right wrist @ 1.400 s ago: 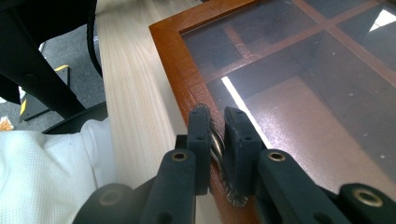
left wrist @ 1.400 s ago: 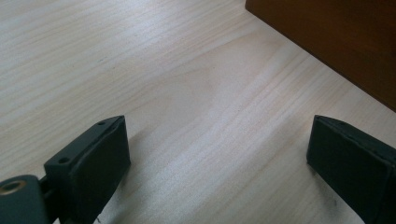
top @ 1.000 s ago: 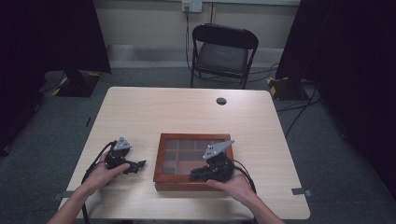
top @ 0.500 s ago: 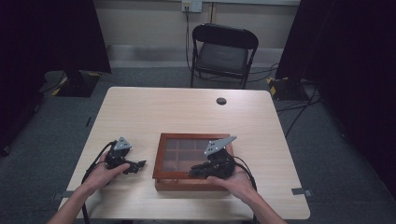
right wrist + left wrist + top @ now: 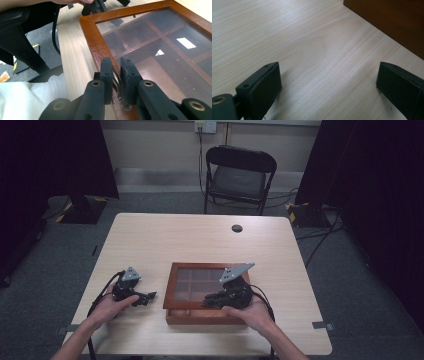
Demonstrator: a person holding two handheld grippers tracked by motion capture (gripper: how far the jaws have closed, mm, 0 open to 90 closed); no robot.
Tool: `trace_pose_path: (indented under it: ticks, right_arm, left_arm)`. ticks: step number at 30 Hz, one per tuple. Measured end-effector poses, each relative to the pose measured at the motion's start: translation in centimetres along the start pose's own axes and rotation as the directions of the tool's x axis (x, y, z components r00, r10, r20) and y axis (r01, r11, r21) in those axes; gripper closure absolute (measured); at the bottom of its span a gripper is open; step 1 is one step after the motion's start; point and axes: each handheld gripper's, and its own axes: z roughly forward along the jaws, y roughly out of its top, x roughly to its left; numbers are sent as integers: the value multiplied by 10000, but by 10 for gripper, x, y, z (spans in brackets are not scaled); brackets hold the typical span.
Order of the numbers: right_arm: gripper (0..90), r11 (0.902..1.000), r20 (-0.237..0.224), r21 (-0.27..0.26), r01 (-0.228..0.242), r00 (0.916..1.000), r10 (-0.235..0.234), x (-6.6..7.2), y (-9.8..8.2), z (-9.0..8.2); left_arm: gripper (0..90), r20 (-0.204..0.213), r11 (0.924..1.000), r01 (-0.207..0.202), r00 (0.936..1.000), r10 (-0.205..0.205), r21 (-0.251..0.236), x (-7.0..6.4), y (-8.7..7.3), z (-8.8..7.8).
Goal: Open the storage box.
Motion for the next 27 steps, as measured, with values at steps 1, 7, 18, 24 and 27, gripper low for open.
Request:
trace_pose_path:
  ticks: [1, 7, 18, 24, 27]
  right_arm:
    - [812, 10000, 2, -28, 21, 10000, -21, 0, 0, 0]
    - [811, 9998, 8, -174, -45, 10000, 45, -1, 4, -4]
    - [811, 9995, 42, -320, -33, 10000, 34, -1, 10, -9]
    - [811, 9992, 80, -395, -27, 10000, 30, -1, 12, -11]
    - [811, 9990, 121, -442, -27, 9999, 33, -1, 14, -12]
  left_arm:
    - [52, 2, 10000, 2, 10000, -2, -2, 0, 0, 0]
    - [52, 2, 10000, -2, 10000, 2, 0, 0, 0, 0]
    - [51, 1, 10000, -2, 10000, 2, 0, 0, 0, 0]
    - [52, 4, 10000, -3, 10000, 3, 2, 0, 0, 0]
    - [52, -1, 10000, -5, 10000, 5, 0, 0, 0, 0]
